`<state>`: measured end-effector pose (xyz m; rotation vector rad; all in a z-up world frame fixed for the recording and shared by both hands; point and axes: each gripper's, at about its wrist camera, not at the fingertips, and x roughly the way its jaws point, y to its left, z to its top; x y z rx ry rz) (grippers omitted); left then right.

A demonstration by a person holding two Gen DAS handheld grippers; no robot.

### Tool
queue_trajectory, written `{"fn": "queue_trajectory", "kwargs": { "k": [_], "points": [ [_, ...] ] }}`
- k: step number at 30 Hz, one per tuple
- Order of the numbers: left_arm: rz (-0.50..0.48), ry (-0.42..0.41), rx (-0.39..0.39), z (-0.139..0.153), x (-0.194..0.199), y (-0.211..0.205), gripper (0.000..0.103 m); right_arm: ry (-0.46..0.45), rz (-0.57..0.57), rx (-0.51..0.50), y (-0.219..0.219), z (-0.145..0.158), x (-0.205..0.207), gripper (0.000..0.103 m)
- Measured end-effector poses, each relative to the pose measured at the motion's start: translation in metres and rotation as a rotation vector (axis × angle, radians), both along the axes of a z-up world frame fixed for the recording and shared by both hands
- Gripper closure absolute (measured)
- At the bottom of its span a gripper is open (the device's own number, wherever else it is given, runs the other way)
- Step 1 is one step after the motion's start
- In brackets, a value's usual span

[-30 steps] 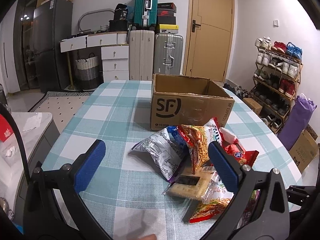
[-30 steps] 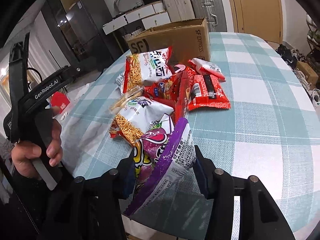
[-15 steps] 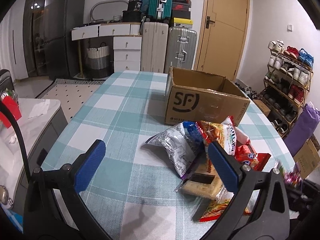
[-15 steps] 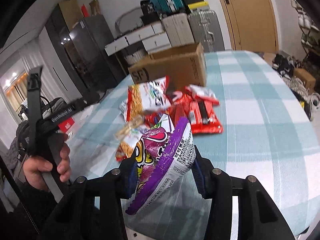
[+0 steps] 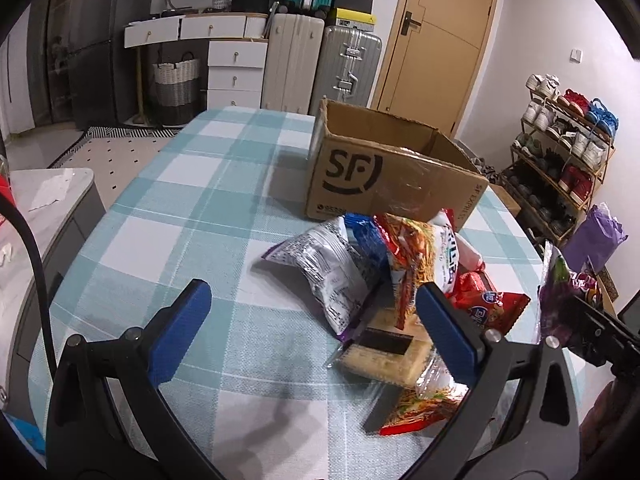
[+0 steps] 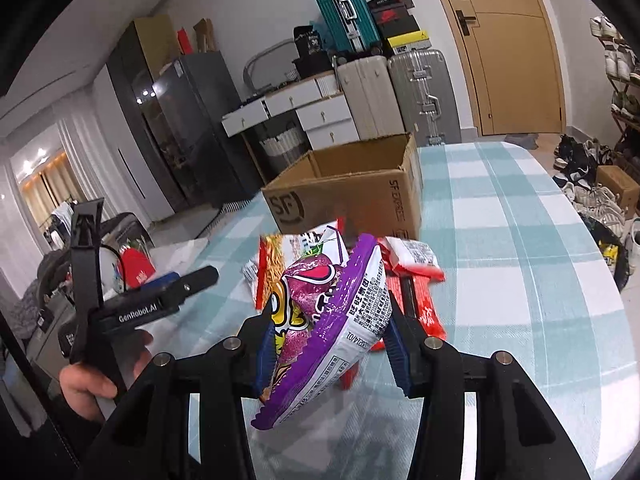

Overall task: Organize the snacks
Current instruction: 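Lift the purple bag with the right gripper while the left gripper grasps the orange noodle bag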

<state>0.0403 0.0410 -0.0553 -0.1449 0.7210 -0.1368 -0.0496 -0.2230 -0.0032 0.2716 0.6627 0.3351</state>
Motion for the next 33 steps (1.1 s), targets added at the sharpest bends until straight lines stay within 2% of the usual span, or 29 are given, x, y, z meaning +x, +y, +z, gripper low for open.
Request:
{"fn": "queue_trajectory", "kwargs": {
  "k": [4, 10, 14, 22, 28, 32, 33],
  "points": [
    [-0.068, 0.018, -0.046, -0.002, 0.014, -0.013, 0.001, 0.019, -0.006, 0.032, -0.008, -0.005, -0.002, 0.056],
    [-0.131, 0.040, -0.051, -0.006, 0.038, -0.038, 0.001, 0.018, -0.039, 0.093, -0.025, -0.006, -0.009, 0.056],
    [-0.161, 0.030, 0.011, -0.010, 0.050, -0.061, 0.001, 0.021, -0.038, 0.123, -0.030, -0.006, -0.010, 0.056],
    [-0.199, 0.037, 0.016, -0.011, 0.076, -0.095, 0.005, 0.024, -0.038, 0.139, -0.032, -0.005, -0.012, 0.056],
    [-0.218, 0.116, -0.008, -0.022, 0.098, -0.113, 0.030, 0.034, -0.034, 0.138, -0.033, -0.007, -0.007, 0.056],
    [-0.210, 0.138, -0.017, -0.029, 0.109, -0.117, 0.047, 0.040, -0.028, 0.140, -0.031, -0.009, -0.005, 0.056],
    [-0.208, 0.137, -0.018, -0.029, 0.110, -0.118, 0.048, 0.039, -0.027, 0.139, -0.031, -0.009, -0.005, 0.056]
  ]
}}
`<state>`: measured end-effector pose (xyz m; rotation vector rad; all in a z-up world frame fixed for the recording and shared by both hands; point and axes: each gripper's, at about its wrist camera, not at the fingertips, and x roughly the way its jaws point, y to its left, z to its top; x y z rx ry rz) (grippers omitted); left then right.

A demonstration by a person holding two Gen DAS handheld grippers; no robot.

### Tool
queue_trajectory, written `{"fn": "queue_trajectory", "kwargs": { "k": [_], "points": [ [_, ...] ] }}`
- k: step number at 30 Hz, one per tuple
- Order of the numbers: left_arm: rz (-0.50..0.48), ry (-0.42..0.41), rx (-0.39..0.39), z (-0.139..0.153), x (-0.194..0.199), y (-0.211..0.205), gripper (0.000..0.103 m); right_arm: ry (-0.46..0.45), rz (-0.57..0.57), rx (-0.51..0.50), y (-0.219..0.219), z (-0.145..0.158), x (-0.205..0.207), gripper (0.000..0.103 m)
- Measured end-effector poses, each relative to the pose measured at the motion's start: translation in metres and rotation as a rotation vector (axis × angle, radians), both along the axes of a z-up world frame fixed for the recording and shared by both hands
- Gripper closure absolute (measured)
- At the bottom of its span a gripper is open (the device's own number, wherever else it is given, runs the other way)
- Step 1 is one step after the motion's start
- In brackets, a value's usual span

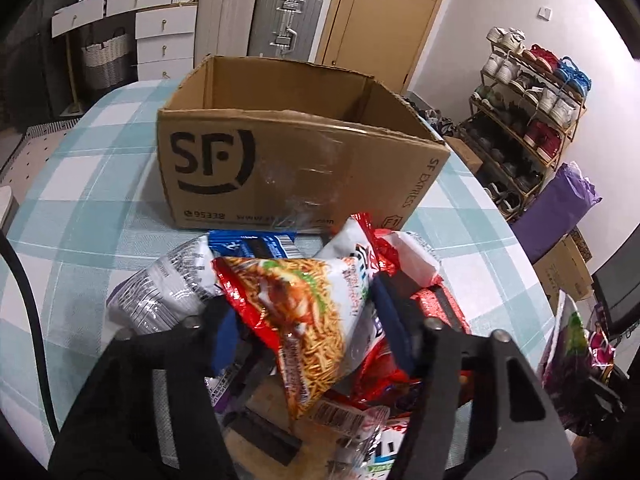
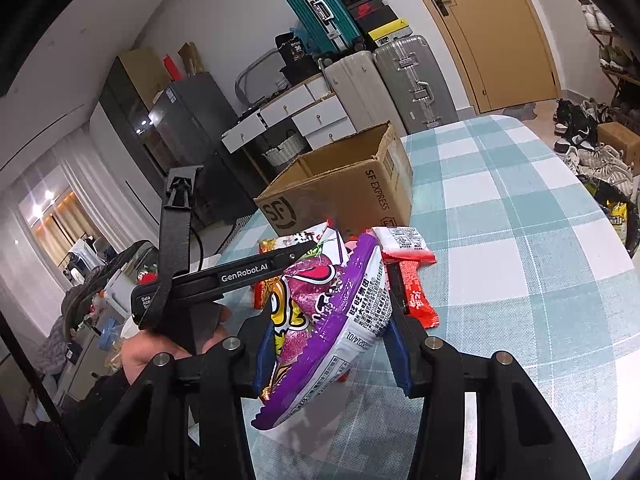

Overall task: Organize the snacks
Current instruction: 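Lift the purple bag with the right gripper while the left gripper grasps the orange noodle bag, then carry both bags over the cardboard box with both grippers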

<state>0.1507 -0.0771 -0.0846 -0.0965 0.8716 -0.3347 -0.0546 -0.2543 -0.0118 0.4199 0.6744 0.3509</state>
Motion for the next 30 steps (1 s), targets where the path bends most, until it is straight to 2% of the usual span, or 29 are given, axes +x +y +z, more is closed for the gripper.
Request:
{"fn": "queue_trajectory", "kwargs": {
  "k": [4, 8, 12, 21, 30],
  "points": [
    [0.004, 0.001, -0.039, -0.002, 0.007, -0.001, 0.059, -0.001, 0.002, 0.007, -0.001, -0.001, 0.000, 0.056],
    [-0.003, -0.023, -0.044, 0.000, 0.009, -0.006, 0.067, 0.009, -0.008, 0.018, -0.005, -0.003, 0.001, 0.056],
    [-0.018, -0.044, -0.042, 0.009, 0.001, -0.011, 0.070, 0.016, -0.016, 0.021, -0.006, -0.005, 0.002, 0.056],
    [-0.018, -0.053, -0.100, 0.024, -0.012, 0.002, 0.073, 0.019, -0.029, 0.014, -0.007, -0.004, 0.002, 0.056],
    [-0.019, -0.108, -0.125, 0.038, -0.054, 0.042, 0.074, 0.015, -0.042, 0.014, -0.007, -0.002, -0.002, 0.056]
  ]
}}
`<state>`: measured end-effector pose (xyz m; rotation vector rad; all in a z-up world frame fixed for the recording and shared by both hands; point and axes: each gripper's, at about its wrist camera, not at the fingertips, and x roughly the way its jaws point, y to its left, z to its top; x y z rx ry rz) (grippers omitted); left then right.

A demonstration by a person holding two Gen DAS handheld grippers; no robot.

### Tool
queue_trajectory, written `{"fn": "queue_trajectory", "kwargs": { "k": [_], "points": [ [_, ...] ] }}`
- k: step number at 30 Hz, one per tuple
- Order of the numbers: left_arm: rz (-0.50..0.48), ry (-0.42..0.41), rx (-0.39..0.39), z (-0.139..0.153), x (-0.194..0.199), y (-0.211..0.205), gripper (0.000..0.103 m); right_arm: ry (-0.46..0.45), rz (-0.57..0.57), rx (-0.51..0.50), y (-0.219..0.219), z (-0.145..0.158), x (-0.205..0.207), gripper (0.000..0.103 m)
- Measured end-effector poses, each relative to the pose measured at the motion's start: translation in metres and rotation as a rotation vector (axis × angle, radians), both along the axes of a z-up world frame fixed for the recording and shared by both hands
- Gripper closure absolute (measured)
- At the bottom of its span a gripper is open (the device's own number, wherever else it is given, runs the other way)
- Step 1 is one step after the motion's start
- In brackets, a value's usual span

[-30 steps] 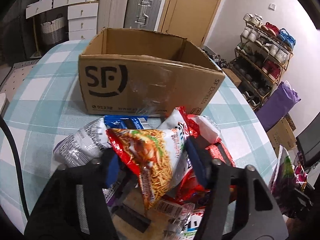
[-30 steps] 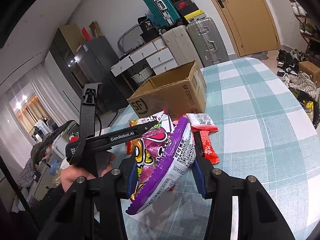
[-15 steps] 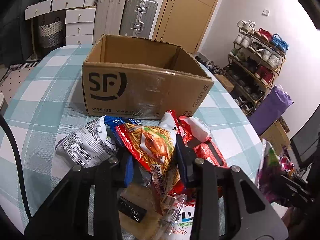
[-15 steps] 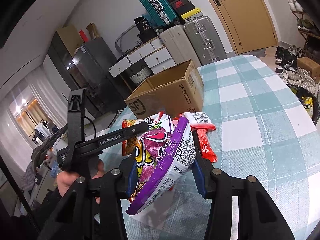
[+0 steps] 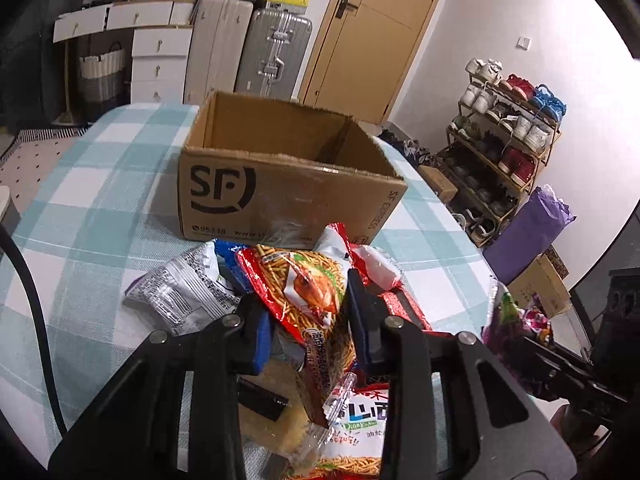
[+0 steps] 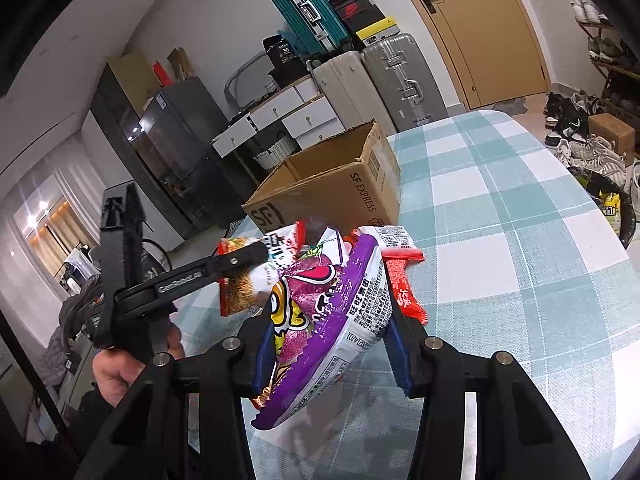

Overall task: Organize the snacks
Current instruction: 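Carry both bags over the cardboard box with both grippers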

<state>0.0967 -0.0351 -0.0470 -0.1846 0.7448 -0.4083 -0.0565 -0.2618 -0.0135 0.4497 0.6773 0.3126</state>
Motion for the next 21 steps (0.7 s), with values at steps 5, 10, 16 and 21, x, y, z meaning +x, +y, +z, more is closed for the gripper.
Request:
{"fn": "queue_trajectory", "kwargs": {
  "k": [5, 10, 16, 21],
  "points": [
    [0.018, -0.015, -0.005, 0.010, -0.015, 0.005, 0.074, -0.024, 0.007, -0.014, 0.004, 0.003, -0.002, 0.056],
    [0.021, -0.035, -0.014, 0.019, -0.024, 0.012, 0.074, -0.041, 0.022, -0.023, 0.009, 0.005, -0.004, 0.056],
    [0.023, -0.055, -0.040, 0.030, -0.034, 0.023, 0.074, -0.067, 0.004, 0.003, 0.005, 0.008, -0.003, 0.056],
    [0.031, -0.074, -0.041, 0.040, -0.046, 0.032, 0.074, -0.116, -0.005, 0.010, 0.007, 0.021, -0.001, 0.056]
  ]
}}
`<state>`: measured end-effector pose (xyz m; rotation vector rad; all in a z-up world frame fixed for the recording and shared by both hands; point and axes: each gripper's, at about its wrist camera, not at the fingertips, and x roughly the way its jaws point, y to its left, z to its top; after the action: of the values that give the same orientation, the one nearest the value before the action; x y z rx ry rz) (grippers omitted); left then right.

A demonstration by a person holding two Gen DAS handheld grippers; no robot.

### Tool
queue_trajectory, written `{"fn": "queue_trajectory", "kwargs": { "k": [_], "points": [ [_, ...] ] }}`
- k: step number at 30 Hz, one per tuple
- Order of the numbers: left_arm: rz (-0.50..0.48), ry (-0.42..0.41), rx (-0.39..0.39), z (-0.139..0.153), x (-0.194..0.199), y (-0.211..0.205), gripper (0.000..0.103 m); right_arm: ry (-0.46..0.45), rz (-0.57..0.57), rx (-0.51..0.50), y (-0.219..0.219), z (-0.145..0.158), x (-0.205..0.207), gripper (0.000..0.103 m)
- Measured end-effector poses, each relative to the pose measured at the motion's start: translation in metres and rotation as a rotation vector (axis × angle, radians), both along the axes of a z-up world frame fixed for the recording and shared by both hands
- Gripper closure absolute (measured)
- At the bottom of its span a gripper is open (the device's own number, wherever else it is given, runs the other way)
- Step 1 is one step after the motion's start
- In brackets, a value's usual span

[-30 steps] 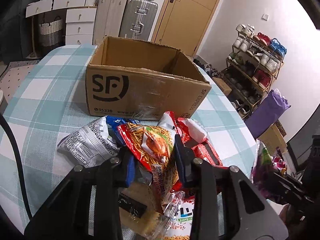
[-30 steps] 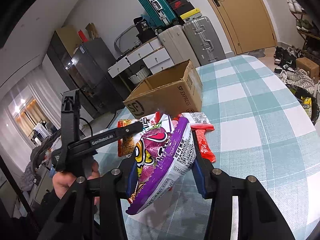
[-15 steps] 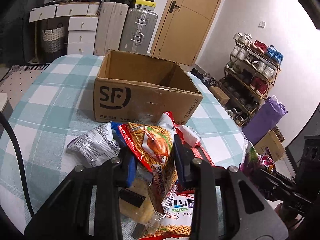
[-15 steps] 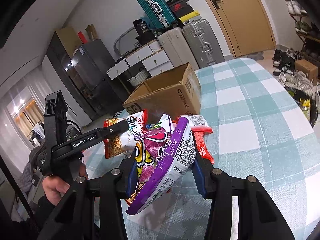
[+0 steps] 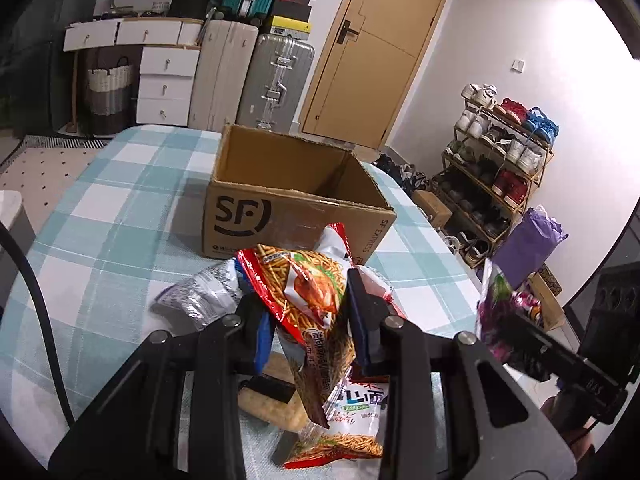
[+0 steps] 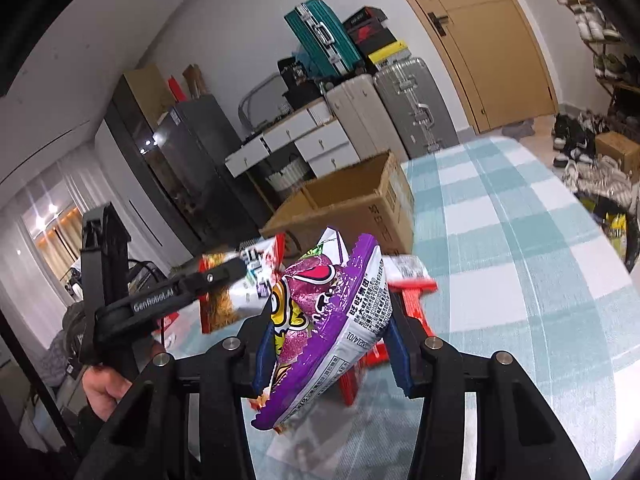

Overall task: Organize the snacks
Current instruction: 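Carry both bags over the cardboard box with both grippers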

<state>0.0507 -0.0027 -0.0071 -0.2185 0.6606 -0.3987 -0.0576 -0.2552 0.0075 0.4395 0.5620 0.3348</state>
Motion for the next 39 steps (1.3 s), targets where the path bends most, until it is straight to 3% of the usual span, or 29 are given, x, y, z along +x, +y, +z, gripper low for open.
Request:
{"fn": "queue_trajectory", "kwargs": {
  "k": [6, 13, 23, 32, 39],
  "points": [
    [0.000, -0.013, -0.017, 0.014, -0.020, 0.010, 0.074, -0.006, 0.025, -0.006, 0.016, 0.023, 0.004, 0.056],
    [0.007, -0.042, -0.047, 0.044, -0.054, 0.029, 0.074, -0.061, 0.069, -0.035, 0.036, 0.072, -0.003, 0.056],
    [0.021, -0.109, -0.031, 0.113, -0.085, 0.050, 0.074, -0.105, 0.094, -0.051, 0.043, 0.146, -0.001, 0.056],
    [0.044, -0.125, 0.001, 0.190, -0.064, 0.047, 0.074, -0.076, 0.094, -0.038, 0.040, 0.198, 0.039, 0.056],
    [0.046, -0.112, 0.049, 0.230, -0.013, 0.024, 0.074, -0.042, 0.080, -0.090, 0.046, 0.225, 0.094, 0.056]
  ]
}}
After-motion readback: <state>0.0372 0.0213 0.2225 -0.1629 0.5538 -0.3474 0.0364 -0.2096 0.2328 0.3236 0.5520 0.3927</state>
